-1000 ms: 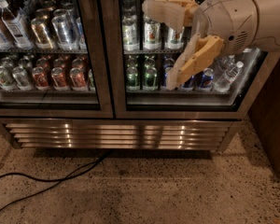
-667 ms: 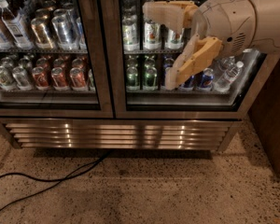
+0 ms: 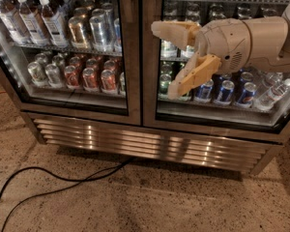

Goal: Open right fridge door

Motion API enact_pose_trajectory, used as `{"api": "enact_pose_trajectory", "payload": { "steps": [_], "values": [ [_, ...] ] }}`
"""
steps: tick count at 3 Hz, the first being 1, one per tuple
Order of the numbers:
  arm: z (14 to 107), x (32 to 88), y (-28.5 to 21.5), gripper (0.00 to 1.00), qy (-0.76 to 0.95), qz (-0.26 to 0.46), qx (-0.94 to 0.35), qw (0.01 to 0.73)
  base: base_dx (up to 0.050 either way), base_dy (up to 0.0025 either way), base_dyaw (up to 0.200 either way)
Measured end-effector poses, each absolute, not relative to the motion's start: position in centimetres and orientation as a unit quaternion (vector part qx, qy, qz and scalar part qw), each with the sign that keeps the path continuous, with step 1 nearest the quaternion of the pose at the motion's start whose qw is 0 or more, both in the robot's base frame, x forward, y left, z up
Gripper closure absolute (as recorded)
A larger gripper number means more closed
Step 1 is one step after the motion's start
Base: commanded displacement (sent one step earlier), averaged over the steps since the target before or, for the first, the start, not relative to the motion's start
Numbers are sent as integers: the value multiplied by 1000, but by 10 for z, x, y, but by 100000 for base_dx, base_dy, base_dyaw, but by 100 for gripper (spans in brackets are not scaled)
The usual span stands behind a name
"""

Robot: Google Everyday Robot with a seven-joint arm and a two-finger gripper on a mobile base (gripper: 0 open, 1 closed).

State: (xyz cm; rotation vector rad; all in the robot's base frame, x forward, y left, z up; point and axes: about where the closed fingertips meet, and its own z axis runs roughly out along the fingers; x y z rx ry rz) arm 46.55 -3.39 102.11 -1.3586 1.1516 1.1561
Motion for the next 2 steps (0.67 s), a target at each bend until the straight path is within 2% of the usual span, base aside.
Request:
{"api": "enact_pose_trajectory", "payload": {
  "steps": [2],
  "values": [
    [1021, 465, -34, 0, 474, 475, -559, 487, 4471, 4, -78]
  ]
}}
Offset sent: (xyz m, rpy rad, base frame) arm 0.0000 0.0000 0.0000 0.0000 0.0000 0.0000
